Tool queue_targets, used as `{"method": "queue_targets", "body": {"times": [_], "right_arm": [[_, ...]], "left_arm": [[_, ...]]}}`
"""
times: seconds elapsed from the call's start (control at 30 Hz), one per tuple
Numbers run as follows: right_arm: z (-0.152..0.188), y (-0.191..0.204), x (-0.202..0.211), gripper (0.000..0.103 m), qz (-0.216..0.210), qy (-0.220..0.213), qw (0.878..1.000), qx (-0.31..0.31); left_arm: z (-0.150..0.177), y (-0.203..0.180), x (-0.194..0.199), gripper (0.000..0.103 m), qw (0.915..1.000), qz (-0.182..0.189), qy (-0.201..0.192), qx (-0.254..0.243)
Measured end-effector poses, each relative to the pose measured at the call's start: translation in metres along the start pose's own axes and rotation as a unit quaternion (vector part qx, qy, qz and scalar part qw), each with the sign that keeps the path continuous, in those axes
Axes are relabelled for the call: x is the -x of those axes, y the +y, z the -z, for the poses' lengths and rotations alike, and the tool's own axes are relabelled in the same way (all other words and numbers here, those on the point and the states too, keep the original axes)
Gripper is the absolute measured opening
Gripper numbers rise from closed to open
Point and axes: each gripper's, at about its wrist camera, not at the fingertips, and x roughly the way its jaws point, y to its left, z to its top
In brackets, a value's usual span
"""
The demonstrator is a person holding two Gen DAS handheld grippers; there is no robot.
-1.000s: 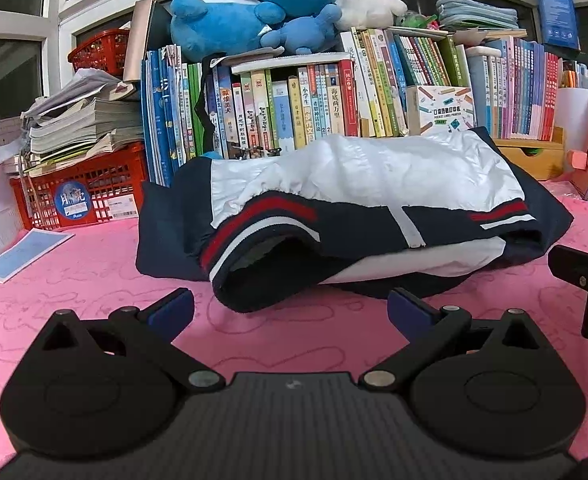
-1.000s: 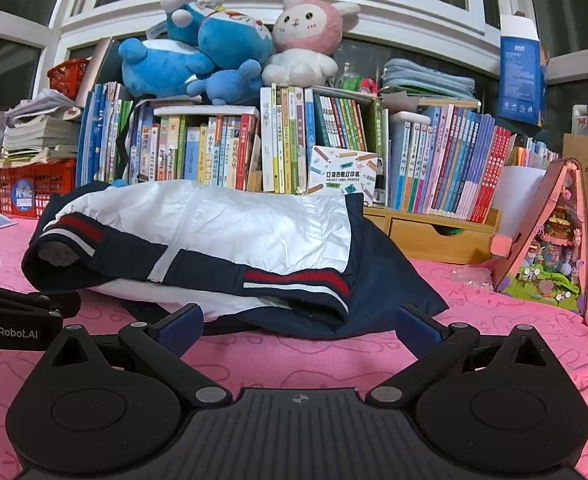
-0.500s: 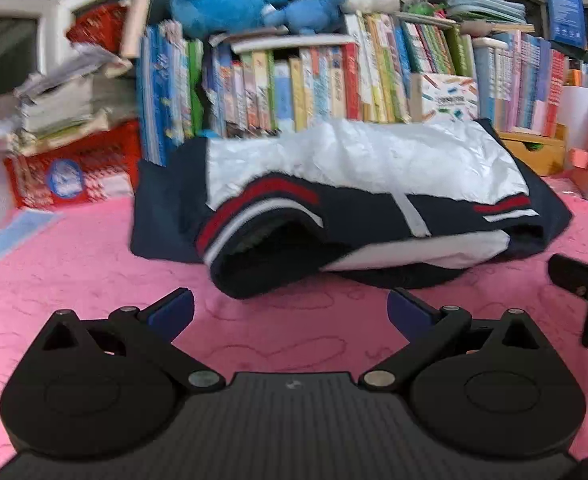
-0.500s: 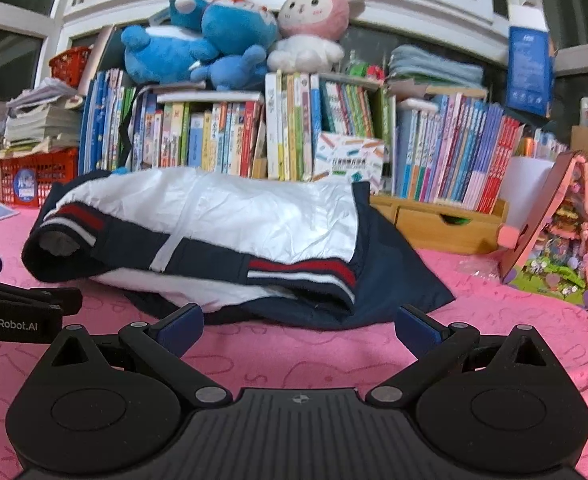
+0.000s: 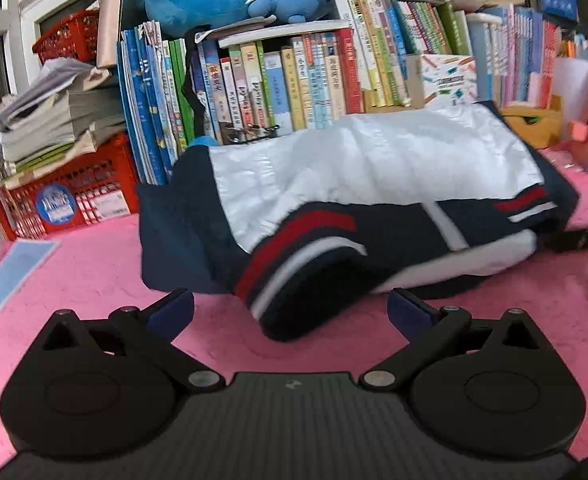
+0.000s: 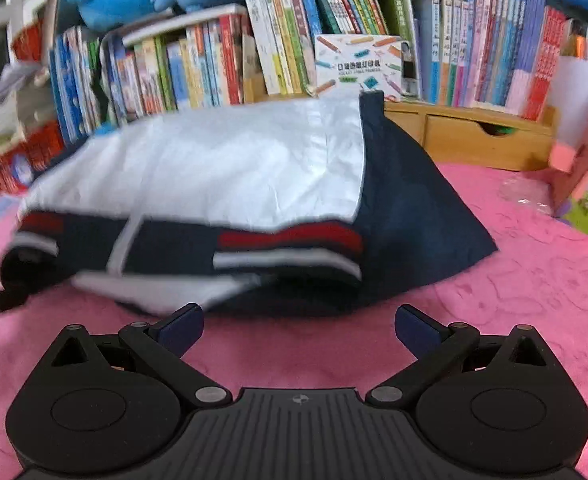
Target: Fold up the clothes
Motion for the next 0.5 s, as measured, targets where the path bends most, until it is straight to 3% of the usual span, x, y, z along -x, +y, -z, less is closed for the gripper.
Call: {"method": "queue_targets", "body": {"times": [0.07, 0.23, 0.5], "right_arm": [[-0.005, 0.000, 0.000, 0.103, 0.019, -0.021, 0.999, 0.017], [-0.009, 0.002, -0.014, 0.103, 0.058, -0.023, 0.996, 0.056], [0.001, -0.009, -0.036, 0.103, 0.023, -0.040, 0.997, 0.062]], "left_arm": [[0.001, 0.000, -0.010, 0.103, 0.9999, -0.008, 0.008, -0.005], [0.006, 0.005, -0.030, 0.103, 0.9992, -0.012, 0.032, 0.019], [0.006, 0.017, -0.035, 0.103, 0.9988, -0.005, 0.008, 0.049]]}}
